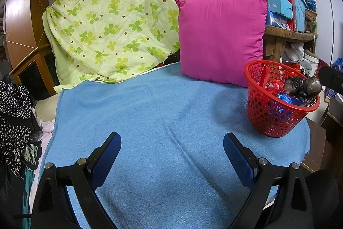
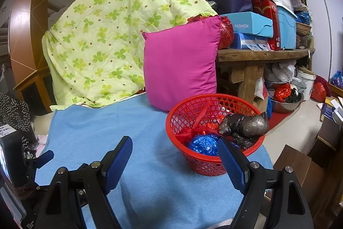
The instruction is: Collect trash
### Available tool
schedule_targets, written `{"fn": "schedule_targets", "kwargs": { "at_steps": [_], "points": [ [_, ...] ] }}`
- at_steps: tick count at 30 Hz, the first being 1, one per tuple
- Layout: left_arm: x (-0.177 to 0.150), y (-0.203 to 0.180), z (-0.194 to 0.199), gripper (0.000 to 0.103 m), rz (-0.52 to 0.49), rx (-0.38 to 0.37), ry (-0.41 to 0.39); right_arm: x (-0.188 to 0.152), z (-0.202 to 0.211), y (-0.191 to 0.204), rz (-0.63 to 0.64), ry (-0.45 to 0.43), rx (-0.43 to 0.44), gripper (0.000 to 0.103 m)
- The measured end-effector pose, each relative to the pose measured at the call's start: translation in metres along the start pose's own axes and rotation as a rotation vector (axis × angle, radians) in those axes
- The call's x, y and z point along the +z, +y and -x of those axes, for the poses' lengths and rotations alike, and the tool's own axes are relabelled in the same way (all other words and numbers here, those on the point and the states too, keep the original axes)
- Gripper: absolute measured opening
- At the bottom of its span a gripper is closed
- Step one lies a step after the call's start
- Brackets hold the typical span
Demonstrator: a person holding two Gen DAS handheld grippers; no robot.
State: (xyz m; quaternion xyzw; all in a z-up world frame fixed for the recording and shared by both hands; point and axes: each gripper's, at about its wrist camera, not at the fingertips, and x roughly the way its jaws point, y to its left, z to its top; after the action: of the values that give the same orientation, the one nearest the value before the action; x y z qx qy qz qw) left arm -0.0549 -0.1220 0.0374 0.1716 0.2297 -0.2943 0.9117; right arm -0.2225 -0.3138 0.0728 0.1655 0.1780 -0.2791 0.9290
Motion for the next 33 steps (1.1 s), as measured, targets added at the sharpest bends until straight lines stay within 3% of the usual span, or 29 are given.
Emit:
{"fn": "schedule_targets", "kwargs": {
  "at_steps": [33],
  "points": [
    [-0.001,0.005,0.007,0.096,0.01,0.006,-0.015,0.005,0.012,0.007,-0.002,-0.021,-0.031,0.084]
  ]
}}
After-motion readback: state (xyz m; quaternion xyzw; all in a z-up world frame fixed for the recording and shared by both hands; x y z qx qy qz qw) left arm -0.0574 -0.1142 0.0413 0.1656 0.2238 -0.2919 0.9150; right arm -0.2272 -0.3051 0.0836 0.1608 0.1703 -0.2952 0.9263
